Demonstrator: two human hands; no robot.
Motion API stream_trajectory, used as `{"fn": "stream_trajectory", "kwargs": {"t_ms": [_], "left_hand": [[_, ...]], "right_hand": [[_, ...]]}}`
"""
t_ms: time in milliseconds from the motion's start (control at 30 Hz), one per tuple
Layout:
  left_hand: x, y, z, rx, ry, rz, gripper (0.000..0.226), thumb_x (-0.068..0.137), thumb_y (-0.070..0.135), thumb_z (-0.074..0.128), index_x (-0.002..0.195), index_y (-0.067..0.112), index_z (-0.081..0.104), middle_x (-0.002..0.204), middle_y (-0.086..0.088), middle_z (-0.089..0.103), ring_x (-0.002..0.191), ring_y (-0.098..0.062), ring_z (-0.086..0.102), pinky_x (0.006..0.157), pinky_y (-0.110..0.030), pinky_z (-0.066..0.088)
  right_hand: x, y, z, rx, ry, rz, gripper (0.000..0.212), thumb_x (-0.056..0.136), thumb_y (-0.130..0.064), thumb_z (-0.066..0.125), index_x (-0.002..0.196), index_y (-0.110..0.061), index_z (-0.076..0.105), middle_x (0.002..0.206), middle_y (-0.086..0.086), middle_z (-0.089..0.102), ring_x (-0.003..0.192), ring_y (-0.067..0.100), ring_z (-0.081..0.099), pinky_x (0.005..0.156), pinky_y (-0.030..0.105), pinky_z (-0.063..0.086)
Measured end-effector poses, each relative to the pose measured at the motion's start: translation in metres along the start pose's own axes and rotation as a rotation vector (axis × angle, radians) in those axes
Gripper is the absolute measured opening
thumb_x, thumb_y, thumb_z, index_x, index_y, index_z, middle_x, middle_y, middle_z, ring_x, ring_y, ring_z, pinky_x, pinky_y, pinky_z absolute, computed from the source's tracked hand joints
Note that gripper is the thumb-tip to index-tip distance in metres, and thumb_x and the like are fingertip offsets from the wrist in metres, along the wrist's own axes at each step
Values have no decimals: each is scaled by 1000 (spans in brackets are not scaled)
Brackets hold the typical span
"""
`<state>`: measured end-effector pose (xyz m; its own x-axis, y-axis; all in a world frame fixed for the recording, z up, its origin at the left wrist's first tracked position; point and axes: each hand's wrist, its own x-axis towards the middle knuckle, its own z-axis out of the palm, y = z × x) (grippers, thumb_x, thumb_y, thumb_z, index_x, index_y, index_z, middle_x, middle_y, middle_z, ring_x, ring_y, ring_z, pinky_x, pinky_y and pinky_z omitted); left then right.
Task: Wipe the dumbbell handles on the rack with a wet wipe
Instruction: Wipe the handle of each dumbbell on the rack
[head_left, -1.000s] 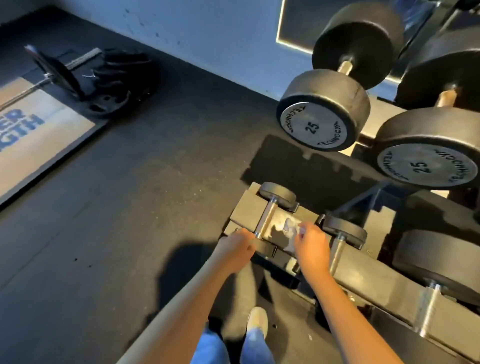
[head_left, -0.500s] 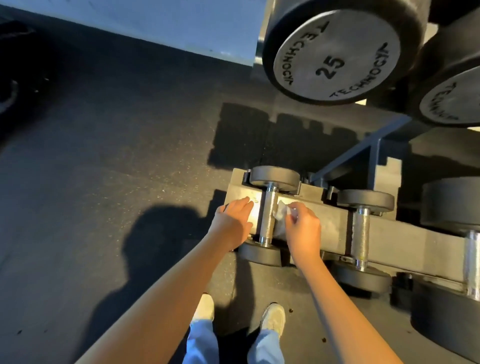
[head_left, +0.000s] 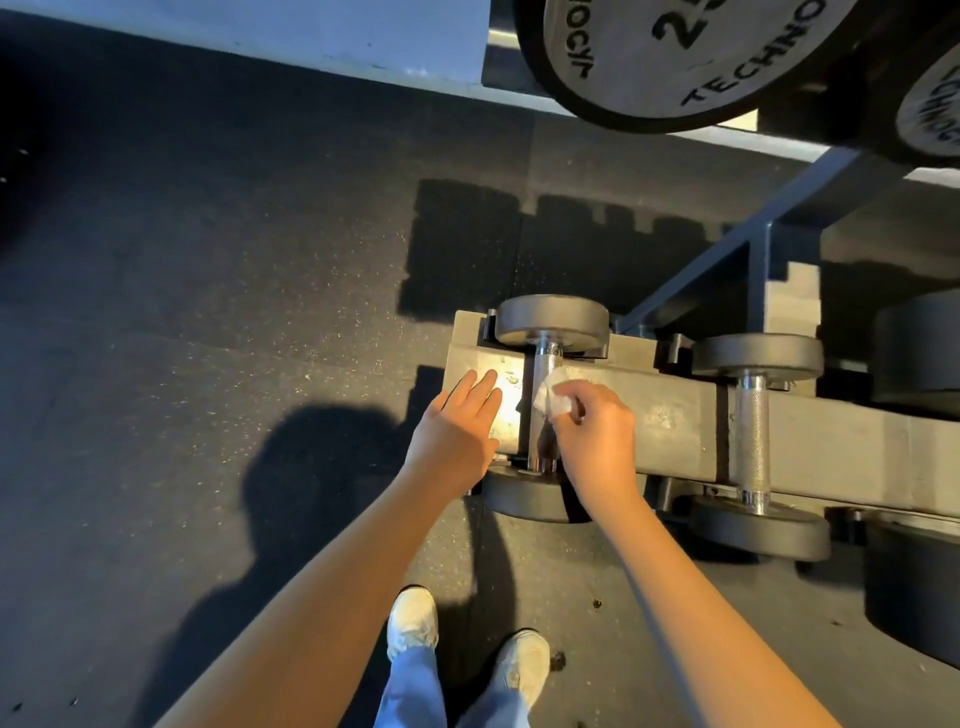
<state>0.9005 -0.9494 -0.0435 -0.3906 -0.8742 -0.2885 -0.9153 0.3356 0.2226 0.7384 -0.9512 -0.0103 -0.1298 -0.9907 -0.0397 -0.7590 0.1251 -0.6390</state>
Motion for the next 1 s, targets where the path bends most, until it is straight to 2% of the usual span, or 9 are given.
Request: {"fn": "stream_trajectory", "kwargs": {"t_ms": [100, 233, 400, 567, 700, 767, 867, 933, 1000], "left_hand": [[0, 0, 1, -8, -8, -10, 61, 99, 32, 45, 150, 8, 22, 159, -10, 10, 147, -28, 9, 116, -40, 23], [0, 3, 2, 11, 0, -28, 65, 100, 37, 41, 152, 11, 12, 161, -6, 1, 148, -24, 1, 118, -37, 13], [0, 5, 1, -10, -9, -61, 65, 100, 37, 41, 152, 13, 10, 161, -4, -2, 148, -23, -1, 118, -37, 11], [1, 5, -2, -51, -11, -72, 64, 100, 35, 43, 152, 14, 13, 161, -3, 0, 148, -22, -1, 118, -36, 11], [0, 6, -4, -54, -6, -74, 63, 100, 35, 43, 151, 14, 14, 161, -3, 1, 148, -22, -1, 118, -35, 10], [0, 7, -5, -67, -11, -79, 63, 100, 35, 43, 152, 14, 13, 161, -2, 0, 148, -21, -2, 118, -35, 9], [0, 7, -7, -75, -21, -79, 63, 100, 34, 42, 152, 14, 12, 161, -2, -1, 148, -21, -2, 118, -35, 9], [0, 7, -8, -73, -20, -77, 62, 100, 34, 42, 151, 14, 13, 161, -3, 0, 148, -21, -2, 118, -35, 10], [-1, 7, -7, -53, -24, -75, 62, 100, 33, 42, 151, 13, 13, 161, -4, -1, 148, -22, -2, 118, -36, 11]], "right_hand": [[12, -8, 3, 37, 92, -6, 26, 86, 0, 61, 111, -5, 66, 107, 10, 64, 98, 19, 59, 82, 17, 38], [-2, -2, 7, 97, 53, -50, 26, 86, -2, 64, 112, -2, 67, 98, 9, 58, 85, 15, 54, 75, 18, 45], [0, 1, -2, 146, 3, -50, 13, 90, -7, 61, 91, 0, 73, 92, 6, 60, 82, 14, 57, 77, 22, 47], [17, -9, -1, 133, 39, 82, 28, 87, -9, 65, 114, -5, 65, 105, -1, 53, 96, 16, 54, 83, 24, 43], [-1, 0, -2, 101, -77, 145, 9, 86, -12, 67, 94, -8, 68, 83, 2, 59, 78, 17, 53, 65, 20, 38], [-2, 3, -5, 122, -95, 173, 6, 85, -14, 69, 86, -10, 65, 76, 0, 59, 72, 17, 54, 63, 24, 44], [14, 0, -3, 106, 42, 91, 7, 84, -18, 70, 85, -12, 67, 84, 1, 63, 81, 18, 58, 71, 35, 50], [24, -6, 4, 107, 108, 55, 9, 84, -16, 70, 91, -10, 69, 96, 2, 65, 91, 17, 58, 78, 33, 50], [23, -9, 9, 88, 119, 62, 7, 86, -14, 68, 90, -9, 69, 92, 3, 64, 85, 14, 57, 75, 31, 49]]}}
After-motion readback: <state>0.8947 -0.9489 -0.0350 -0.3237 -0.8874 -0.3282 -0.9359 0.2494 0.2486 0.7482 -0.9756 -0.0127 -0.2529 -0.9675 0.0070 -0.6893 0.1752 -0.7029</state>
